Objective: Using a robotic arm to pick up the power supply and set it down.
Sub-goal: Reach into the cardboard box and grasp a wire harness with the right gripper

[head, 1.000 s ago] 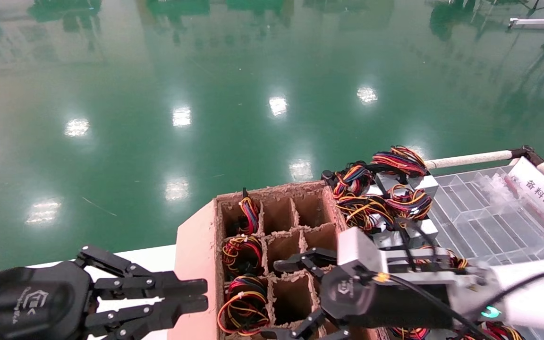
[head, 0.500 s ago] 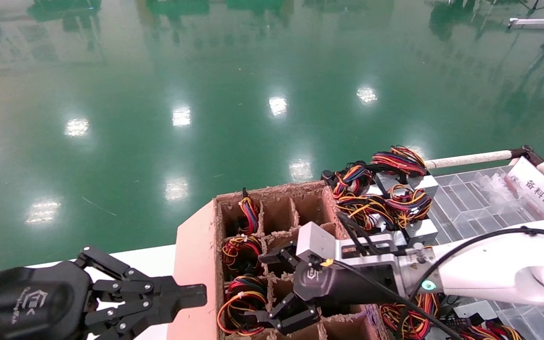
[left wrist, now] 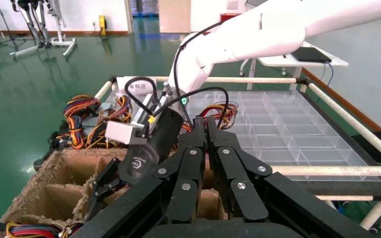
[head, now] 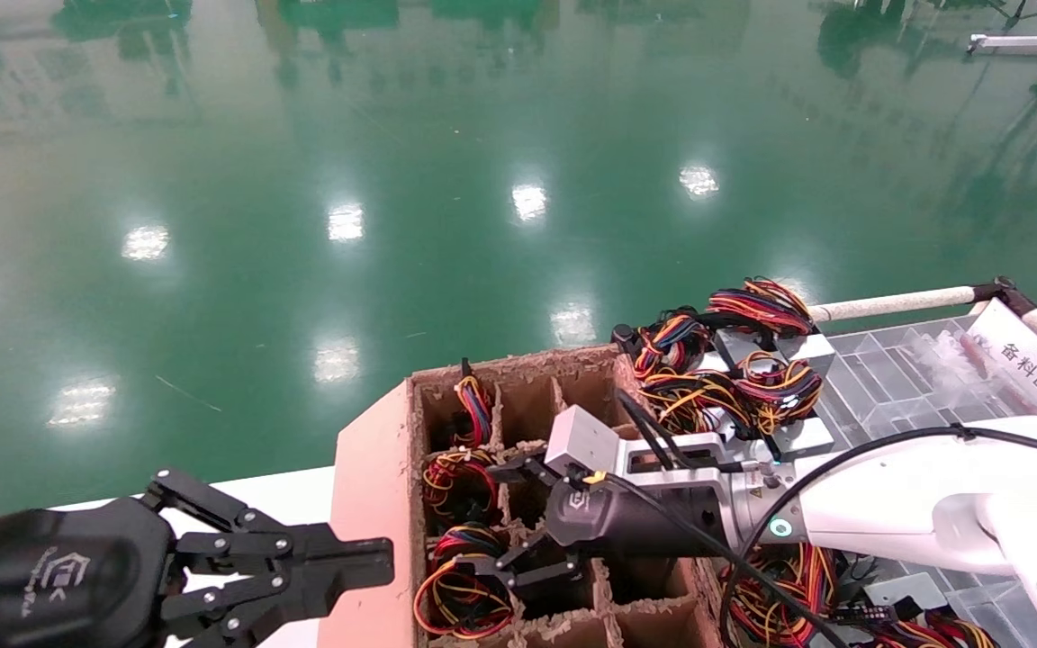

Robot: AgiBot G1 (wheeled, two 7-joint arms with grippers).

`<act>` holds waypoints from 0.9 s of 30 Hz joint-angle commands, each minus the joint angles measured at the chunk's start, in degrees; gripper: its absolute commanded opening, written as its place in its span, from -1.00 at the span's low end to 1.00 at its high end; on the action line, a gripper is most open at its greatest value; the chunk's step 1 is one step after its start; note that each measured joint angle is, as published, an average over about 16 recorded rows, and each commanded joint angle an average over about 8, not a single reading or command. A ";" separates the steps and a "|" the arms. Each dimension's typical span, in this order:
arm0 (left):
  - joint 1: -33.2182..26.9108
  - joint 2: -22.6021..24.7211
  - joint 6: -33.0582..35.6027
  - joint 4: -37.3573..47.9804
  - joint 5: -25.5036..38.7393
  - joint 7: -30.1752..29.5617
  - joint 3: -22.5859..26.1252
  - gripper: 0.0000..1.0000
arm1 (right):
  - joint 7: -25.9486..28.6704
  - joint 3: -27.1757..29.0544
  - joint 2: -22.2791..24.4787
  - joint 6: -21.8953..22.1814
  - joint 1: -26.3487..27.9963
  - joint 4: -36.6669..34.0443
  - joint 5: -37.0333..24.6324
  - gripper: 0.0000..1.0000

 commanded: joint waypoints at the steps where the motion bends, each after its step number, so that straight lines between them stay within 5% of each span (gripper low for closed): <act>1: 0.00 0.00 0.00 0.00 -0.01 0.00 0.01 1.00 | -0.39 0.19 -0.22 -1.10 0.20 -0.75 0.36 -1.00; 27: -0.02 -0.05 -0.05 0.00 -0.08 0.06 0.11 1.00 | -1.65 -0.85 -1.52 -2.24 0.78 -5.66 -1.07 -1.00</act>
